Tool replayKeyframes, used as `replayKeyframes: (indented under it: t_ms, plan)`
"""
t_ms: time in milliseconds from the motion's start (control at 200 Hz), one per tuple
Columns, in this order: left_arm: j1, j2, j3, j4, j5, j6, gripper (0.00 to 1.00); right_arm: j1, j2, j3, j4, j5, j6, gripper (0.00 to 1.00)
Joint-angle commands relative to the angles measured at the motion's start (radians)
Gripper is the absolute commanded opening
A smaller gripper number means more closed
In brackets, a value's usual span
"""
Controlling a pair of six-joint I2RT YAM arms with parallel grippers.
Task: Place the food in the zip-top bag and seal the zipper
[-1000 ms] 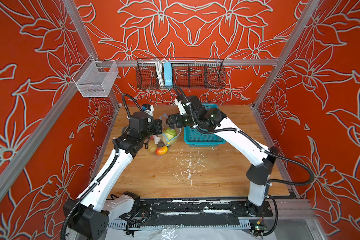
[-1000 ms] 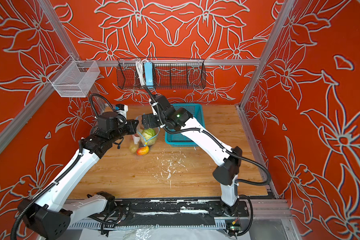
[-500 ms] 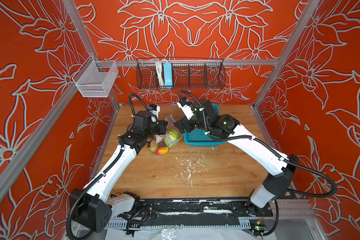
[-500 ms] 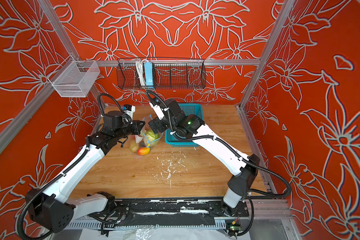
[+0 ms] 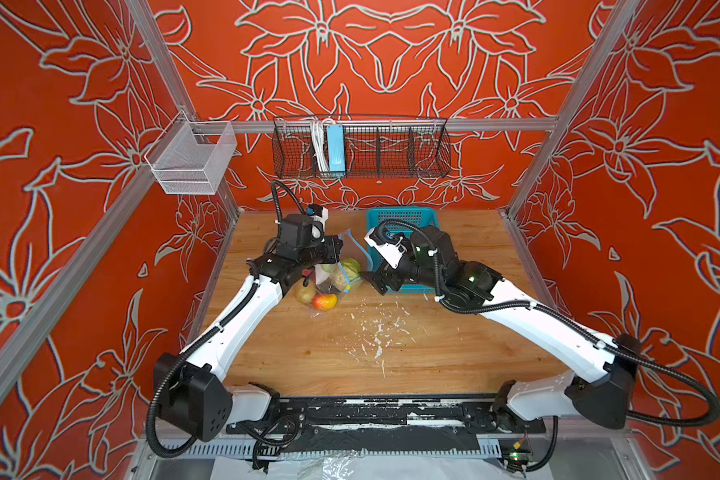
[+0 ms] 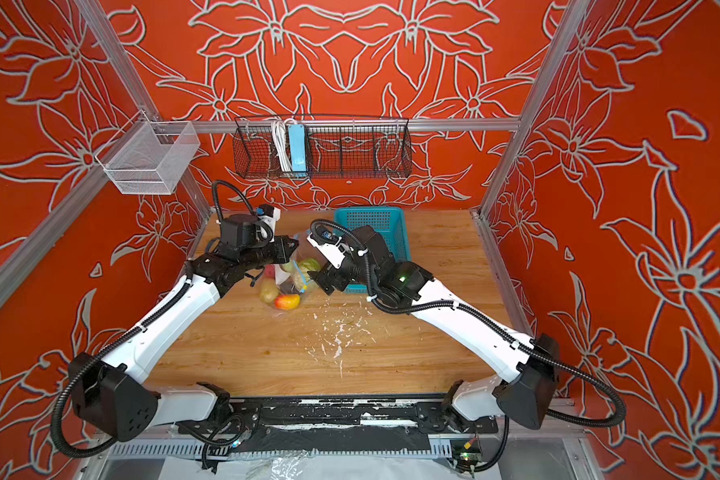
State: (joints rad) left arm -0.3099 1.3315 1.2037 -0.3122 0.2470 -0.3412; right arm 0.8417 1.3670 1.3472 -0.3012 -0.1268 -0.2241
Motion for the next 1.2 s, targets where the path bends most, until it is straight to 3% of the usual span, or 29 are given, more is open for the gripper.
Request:
replayKeyframes:
  t_ms: [0, 310, 420, 726, 1196]
  plan:
    - [-0.031, 0.024, 0.028, 0.018, -0.011, -0.009, 0.00, 0.007, -0.055, -0.040, 0.010, -0.116, -0.142, 0.98]
    - [-0.062, 0.063, 0.099, -0.017, -0.039, 0.007, 0.00, 0.037, -0.088, -0.140, 0.010, -0.166, -0.265, 0.96]
    - [-0.079, 0.093, 0.139, -0.052, -0.035, 0.023, 0.00, 0.063, -0.070, -0.134, -0.012, -0.153, -0.308, 0.91]
    - [-0.098, 0.137, 0.212, -0.095, -0.019, 0.038, 0.00, 0.151, -0.007, -0.124, -0.066, -0.005, -0.494, 0.73]
    - [-0.100, 0.152, 0.229, -0.111, -0.022, 0.038, 0.00, 0.181, 0.060, -0.149, 0.053, 0.206, -0.668, 0.63]
